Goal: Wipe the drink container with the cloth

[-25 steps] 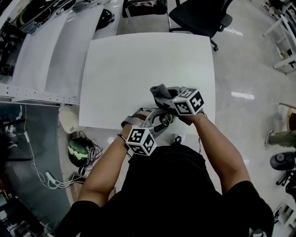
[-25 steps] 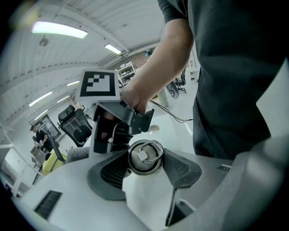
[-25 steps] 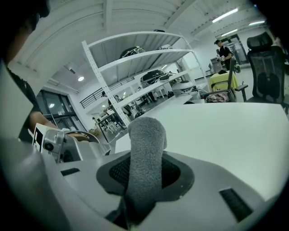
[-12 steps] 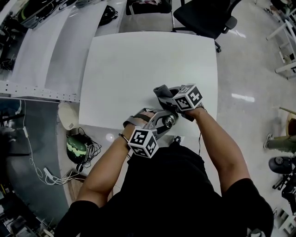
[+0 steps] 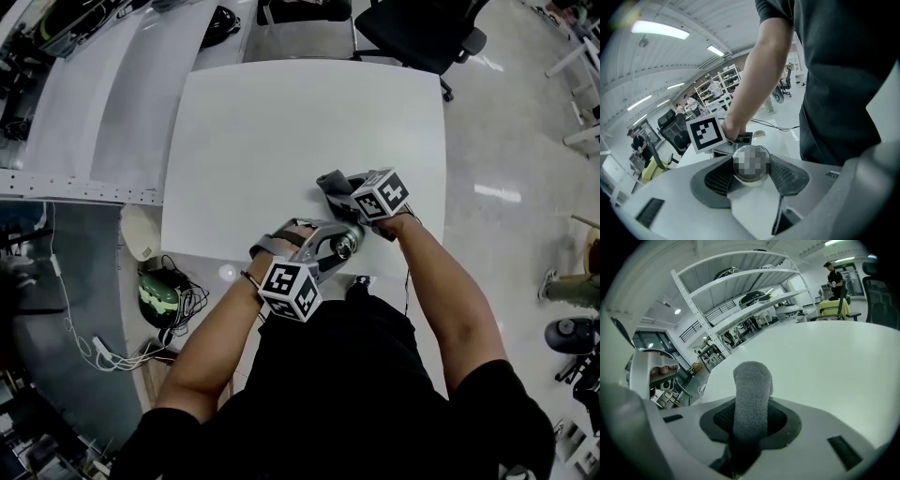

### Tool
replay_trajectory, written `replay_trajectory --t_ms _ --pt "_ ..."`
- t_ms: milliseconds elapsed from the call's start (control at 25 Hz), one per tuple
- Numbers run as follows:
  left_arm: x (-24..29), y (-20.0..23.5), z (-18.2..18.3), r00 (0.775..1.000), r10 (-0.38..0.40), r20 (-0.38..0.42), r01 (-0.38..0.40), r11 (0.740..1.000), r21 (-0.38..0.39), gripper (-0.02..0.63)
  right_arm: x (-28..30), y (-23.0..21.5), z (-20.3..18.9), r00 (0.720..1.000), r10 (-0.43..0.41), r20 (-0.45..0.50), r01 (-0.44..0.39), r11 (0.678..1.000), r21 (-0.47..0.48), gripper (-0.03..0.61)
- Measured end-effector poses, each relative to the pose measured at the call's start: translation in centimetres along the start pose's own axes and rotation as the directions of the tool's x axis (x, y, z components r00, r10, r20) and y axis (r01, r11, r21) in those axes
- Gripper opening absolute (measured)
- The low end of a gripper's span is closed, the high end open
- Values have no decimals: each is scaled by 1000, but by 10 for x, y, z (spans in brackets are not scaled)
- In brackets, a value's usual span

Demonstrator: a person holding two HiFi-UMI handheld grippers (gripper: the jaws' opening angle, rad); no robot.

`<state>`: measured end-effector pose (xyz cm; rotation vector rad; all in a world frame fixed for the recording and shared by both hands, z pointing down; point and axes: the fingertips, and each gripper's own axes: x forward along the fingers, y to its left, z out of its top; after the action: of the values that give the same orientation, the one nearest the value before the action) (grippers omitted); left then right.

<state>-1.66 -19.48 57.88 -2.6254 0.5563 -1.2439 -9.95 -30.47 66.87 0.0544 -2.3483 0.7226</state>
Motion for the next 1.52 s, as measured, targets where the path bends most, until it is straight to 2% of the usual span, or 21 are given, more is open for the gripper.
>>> replay_trajectory --t_ms 120,240,360,520,640,840,960,1120,1280,1400,1520 --pt "1 0 0 1000 -4 3 4 1000 1 253 2 0 0 1000 -9 -5 9 1000 -22 112" --pt "1 2 -1 1000 -6 6 6 1000 -8 253 -5 -4 5 999 -49 19 49 999 3 112" --pt "1 3 -2 1000 -7 10 7 1000 -21 253 -20 -9 17 991 -101 91 96 994 56 112" --pt "4 5 -2 1000 -13 15 13 999 -30 253 -45 -8 34 973 -141 181 125 987 98 112" --pt "7 10 -2 1000 -15 12 16 998 -66 253 -70 0 44 955 -162 250 134 983 125 112" --pt "12 16 0 1000 -18 22 20 993 -113 253 -112 20 46 913 -205 354 159 975 156 112" --pt "18 20 3 1000 -18 15 20 989 -146 253 -137 29 31 880 -265 394 214 962 168 112" --pt "26 25 8 1000 -21 8 22 983 -183 253 -172 32 5 813 -384 438 302 921 246 112" --pt "31 26 10 999 -31 14 33 981 -191 253 -202 47 -4 751 -454 480 353 890 289 112" --pt "30 27 10 998 -51 25 55 977 -204 254 -218 62 -2 718 -466 518 347 884 314 112" --pt "30 24 9 996 -85 31 90 971 -221 255 -222 74 -2 709 -458 536 317 886 338 112"
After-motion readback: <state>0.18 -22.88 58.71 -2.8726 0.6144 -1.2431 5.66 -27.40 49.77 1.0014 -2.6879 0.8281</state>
